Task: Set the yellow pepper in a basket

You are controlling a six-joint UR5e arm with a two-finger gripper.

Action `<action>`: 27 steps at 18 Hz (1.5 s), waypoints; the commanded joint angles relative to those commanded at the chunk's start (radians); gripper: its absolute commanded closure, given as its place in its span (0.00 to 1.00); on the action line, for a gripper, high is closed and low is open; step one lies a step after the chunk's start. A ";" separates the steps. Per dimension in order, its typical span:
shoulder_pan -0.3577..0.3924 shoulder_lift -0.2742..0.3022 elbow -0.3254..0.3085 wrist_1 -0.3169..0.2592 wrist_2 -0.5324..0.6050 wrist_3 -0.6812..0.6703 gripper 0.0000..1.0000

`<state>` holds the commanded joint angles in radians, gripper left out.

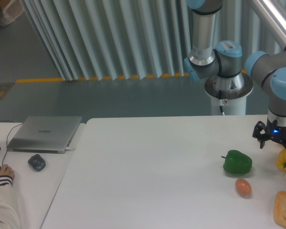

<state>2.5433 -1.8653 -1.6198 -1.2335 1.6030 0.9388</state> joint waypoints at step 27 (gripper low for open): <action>0.029 -0.041 -0.041 0.111 0.000 0.008 0.51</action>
<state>2.5725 -1.9067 -1.6613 -1.1229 1.6030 0.9465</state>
